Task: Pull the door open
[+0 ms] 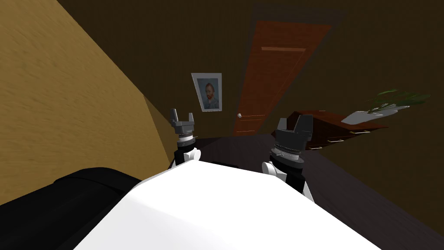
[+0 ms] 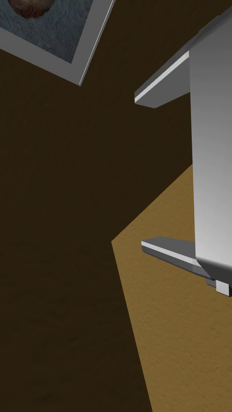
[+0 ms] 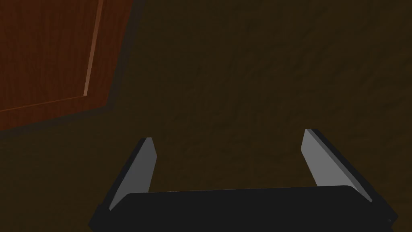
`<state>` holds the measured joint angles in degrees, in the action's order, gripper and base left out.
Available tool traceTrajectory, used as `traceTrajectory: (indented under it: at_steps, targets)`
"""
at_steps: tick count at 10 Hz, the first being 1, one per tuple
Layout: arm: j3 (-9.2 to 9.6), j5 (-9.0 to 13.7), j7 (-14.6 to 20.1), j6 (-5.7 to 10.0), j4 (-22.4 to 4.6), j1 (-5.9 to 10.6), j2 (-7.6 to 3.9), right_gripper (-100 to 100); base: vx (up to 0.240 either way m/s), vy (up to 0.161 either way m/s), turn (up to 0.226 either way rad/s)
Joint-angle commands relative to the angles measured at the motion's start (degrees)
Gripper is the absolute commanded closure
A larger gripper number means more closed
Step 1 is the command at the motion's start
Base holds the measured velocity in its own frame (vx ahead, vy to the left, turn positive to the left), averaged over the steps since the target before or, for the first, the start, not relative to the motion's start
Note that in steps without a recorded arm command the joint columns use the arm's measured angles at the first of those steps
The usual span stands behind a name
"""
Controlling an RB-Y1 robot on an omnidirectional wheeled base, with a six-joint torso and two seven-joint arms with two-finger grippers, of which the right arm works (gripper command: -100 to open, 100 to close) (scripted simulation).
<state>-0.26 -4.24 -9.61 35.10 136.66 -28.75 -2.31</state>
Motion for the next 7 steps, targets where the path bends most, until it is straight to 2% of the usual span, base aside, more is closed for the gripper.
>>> traceTrajectory:
  at_steps: [1, 7]
  targets:
    - [0.05, -0.17, -1.30, 0.22, -1.76, 0.51, -0.29, -100, 0.041, -0.106, 0.057]
    - [0.27, -0.81, -6.37, 1.08, -8.66, 2.50, -1.21, -100, 0.109, 0.010, 0.003]
